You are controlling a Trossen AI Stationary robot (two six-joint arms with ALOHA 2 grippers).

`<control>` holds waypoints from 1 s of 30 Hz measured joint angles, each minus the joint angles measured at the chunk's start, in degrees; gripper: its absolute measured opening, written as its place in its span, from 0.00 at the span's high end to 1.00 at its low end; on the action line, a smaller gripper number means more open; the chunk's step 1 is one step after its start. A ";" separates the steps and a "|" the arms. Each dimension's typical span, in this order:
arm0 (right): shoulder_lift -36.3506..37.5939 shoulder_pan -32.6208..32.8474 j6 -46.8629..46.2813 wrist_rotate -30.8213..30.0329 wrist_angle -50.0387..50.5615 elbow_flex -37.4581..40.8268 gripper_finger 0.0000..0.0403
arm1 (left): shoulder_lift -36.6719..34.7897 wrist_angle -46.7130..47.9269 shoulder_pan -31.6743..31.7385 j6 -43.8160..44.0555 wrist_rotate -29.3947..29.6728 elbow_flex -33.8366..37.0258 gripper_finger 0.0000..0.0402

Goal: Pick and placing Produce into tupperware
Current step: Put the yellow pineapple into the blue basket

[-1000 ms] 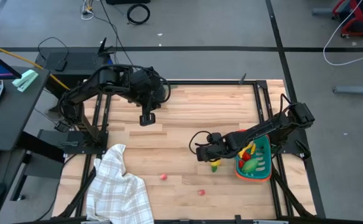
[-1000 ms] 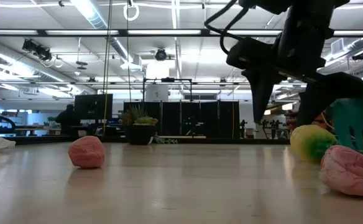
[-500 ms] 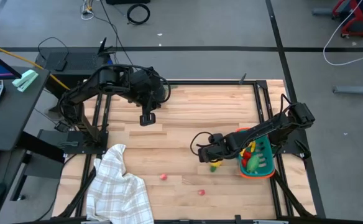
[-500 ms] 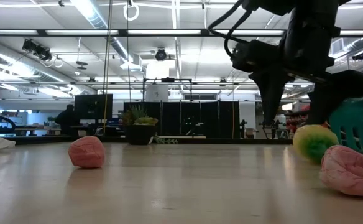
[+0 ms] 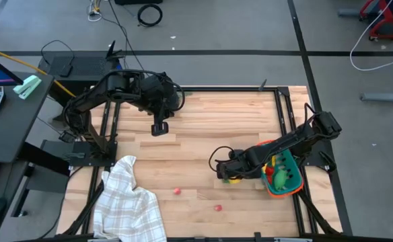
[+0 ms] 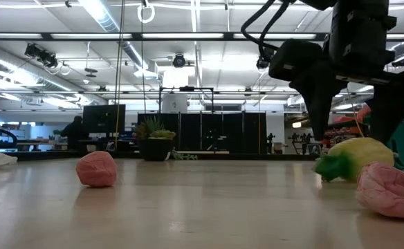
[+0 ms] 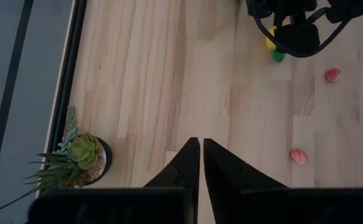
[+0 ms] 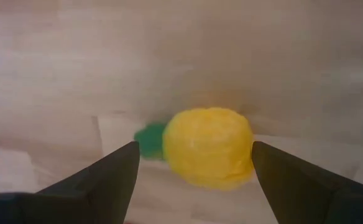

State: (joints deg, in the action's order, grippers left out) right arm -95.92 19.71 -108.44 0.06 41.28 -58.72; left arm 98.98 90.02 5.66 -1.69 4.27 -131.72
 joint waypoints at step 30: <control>-0.04 1.46 23.99 -3.64 -4.53 -7.18 0.21 | 0.00 0.00 -0.14 4.57 0.00 0.00 0.95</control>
State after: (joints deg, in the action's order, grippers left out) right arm -95.96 21.17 -84.45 -3.57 36.75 -65.89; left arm 98.98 90.02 5.51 2.87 4.27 -131.72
